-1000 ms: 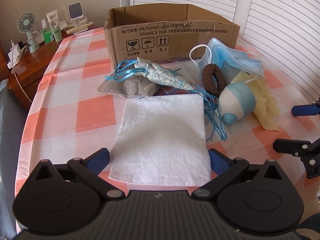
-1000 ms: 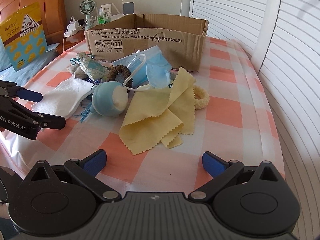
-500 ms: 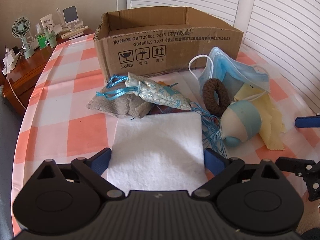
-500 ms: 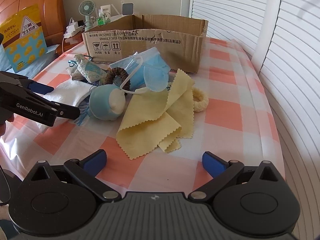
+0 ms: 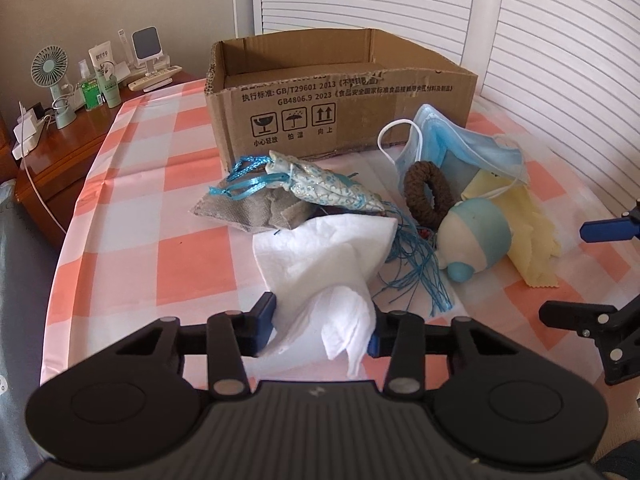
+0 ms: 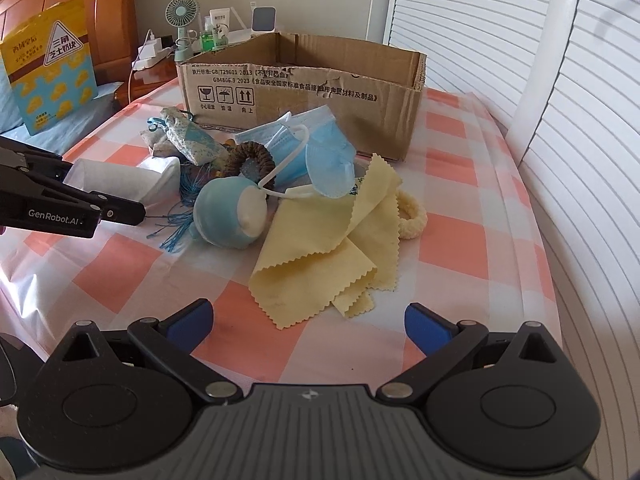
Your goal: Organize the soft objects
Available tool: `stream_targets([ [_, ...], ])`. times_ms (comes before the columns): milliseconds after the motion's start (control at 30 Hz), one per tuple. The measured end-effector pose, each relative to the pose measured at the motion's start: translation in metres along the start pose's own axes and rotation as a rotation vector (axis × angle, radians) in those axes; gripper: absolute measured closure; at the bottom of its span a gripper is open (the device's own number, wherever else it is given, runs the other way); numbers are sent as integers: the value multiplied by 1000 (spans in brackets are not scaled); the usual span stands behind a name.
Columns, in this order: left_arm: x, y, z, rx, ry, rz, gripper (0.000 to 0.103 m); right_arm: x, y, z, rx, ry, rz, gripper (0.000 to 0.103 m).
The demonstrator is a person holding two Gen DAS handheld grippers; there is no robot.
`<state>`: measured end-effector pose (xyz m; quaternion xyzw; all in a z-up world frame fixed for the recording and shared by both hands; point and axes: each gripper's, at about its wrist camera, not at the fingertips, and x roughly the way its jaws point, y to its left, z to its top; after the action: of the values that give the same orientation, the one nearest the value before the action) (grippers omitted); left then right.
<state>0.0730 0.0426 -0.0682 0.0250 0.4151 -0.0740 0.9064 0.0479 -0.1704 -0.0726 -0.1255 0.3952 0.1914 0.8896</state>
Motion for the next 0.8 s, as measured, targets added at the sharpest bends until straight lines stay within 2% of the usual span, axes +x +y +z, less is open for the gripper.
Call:
stream_targets([
  [267,-10,8,-10,-6,-5,8,60,-3,19,10,-71,-25,30,0],
  [333,-11,9,-12,-8,-9,16,50,-4,23,12,-88,-35,38,0],
  [400,-10,10,-13,-11,-10,28,30,-4,27,15,-101,-41,45,0],
  [567,-4,12,-9,-31,-18,28,28,-7,34,19,-128,-58,55,0],
  [667,1,17,-8,-76,-12,31,30,-8,37,21,-144,-64,58,0],
  [733,0,18,-8,-83,-20,38,44,-9,39,23,-154,-79,57,0],
  [767,-2,18,-9,-82,-25,45,55,-10,40,24,-159,-86,62,0],
  [800,-3,18,-9,-79,-25,49,59,-11,40,25,-161,-93,67,0],
])
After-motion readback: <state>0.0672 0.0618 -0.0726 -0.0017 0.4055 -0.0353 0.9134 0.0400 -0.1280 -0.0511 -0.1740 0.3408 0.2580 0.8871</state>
